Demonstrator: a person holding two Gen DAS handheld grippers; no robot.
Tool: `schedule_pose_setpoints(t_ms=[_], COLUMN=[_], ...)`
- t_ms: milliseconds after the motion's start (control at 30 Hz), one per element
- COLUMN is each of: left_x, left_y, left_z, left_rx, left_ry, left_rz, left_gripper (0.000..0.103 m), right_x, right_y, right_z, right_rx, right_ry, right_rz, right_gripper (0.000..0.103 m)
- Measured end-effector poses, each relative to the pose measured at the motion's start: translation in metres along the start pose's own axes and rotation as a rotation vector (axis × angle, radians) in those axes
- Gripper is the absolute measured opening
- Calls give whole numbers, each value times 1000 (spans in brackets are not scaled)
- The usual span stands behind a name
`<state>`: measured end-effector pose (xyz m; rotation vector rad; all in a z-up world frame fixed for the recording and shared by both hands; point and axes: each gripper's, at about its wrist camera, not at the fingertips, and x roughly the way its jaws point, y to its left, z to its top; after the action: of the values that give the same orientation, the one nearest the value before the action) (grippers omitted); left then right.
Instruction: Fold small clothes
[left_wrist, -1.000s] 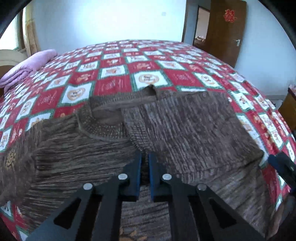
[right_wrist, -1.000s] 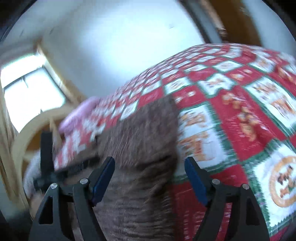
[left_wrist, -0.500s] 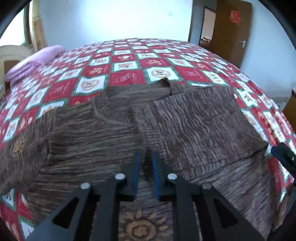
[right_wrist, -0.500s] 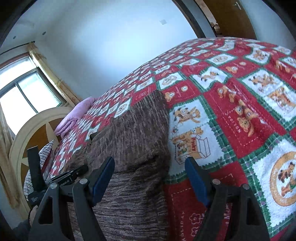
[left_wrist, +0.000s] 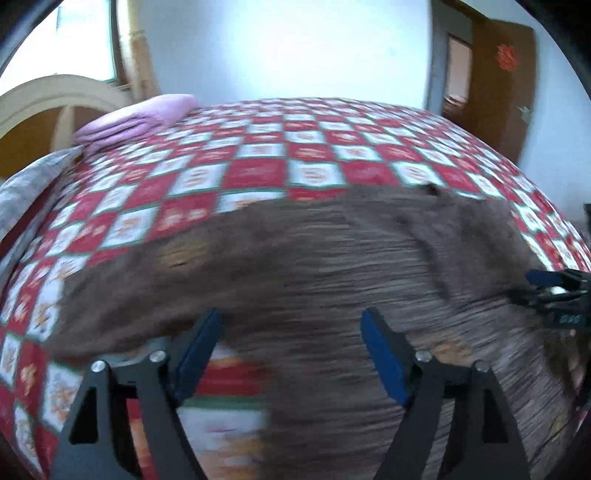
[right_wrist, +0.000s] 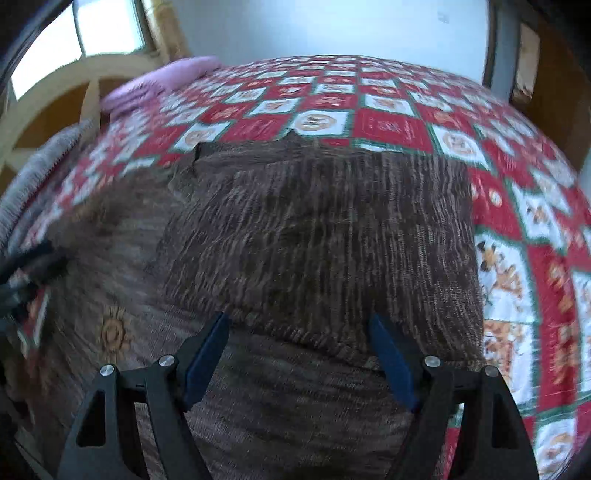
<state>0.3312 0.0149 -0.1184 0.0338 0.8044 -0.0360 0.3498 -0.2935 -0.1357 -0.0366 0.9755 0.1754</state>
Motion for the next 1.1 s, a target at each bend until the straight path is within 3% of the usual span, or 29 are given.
schedule_pose_setpoints(t_ms=[100,167,333,367,433,633,767,933,1100], left_x=[5,10,5,3,0,2,-1,13,23], left_y=[50,76,129,140,156,198,208,206,217], left_z=[-10,-17,-37,-41,-47,-59,-63,-59,-54], left_rx=[-83,-139,-258,-280,-319,-536,-675,-711,-757], left_ry=[23,52,81,79,76,103,74,72,37], left_rz=[91,111,157,160,155,36,-45,-61,-44], left_gripper=[85,85,85,85,85,83,77,70,70], right_x=[-9,-4,34,32,32,23,28,29,28], right_y=[18,34,77,91,104,93,101,104,101], right_z=[7,15,16,9,0,-11,-13,-13,-14], right_rx=[-32,-50,-101,-161,-228,-176,-207,-222,-210], right_ry=[-57,-87,-24,-54,-66,-116,-117,-123,-132], right_rz=[10,20,142,112,51,76,36,21,33], right_gripper=[79,79,79,80,80,80,81,83,84])
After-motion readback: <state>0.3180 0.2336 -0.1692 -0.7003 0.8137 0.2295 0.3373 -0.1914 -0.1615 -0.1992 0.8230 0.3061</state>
